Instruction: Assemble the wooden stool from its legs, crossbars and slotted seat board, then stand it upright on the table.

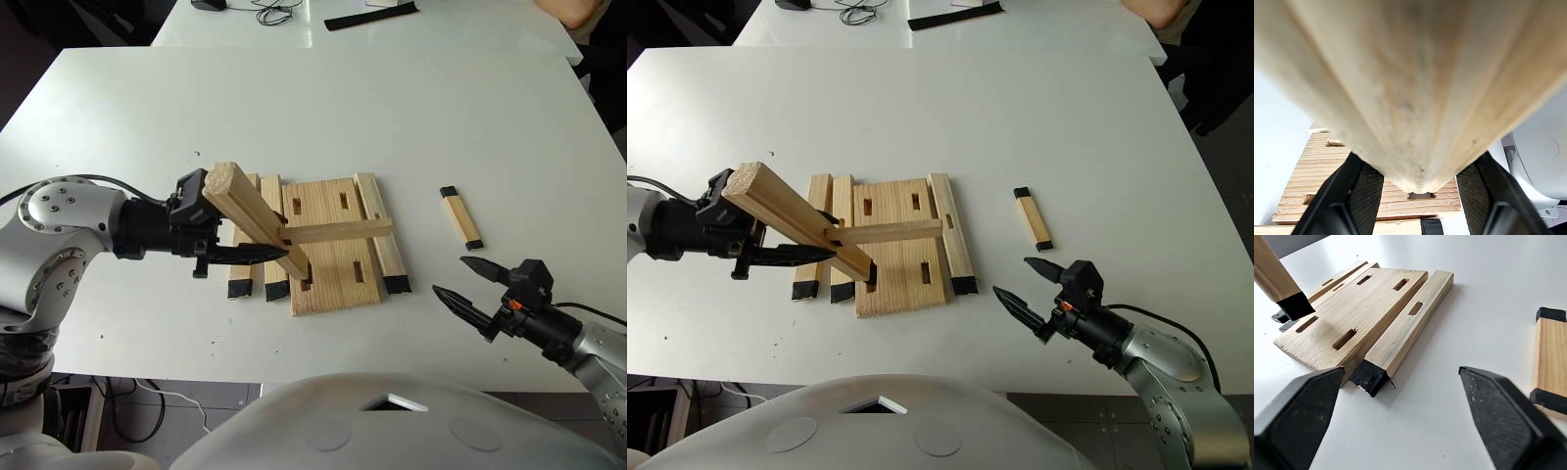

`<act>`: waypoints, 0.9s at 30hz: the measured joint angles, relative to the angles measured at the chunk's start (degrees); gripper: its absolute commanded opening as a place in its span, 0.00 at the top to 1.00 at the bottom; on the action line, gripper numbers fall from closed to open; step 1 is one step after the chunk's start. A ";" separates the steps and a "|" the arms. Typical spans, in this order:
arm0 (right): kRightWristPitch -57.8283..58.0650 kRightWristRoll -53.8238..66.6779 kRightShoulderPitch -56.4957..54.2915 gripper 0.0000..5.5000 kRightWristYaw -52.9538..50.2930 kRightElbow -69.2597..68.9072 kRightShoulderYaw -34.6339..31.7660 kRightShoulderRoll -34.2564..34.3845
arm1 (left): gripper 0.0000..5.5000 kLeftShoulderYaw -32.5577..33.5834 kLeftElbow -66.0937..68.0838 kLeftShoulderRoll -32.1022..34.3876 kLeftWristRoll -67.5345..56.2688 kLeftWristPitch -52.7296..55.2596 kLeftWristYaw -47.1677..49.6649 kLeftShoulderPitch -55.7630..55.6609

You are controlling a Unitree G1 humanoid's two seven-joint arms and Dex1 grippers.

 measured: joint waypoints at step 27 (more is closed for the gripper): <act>-0.23 0.01 0.88 0.21 -0.16 -0.36 -0.02 0.11 | 0.63 -0.18 1.24 -0.40 4.05 -5.69 -0.42 4.79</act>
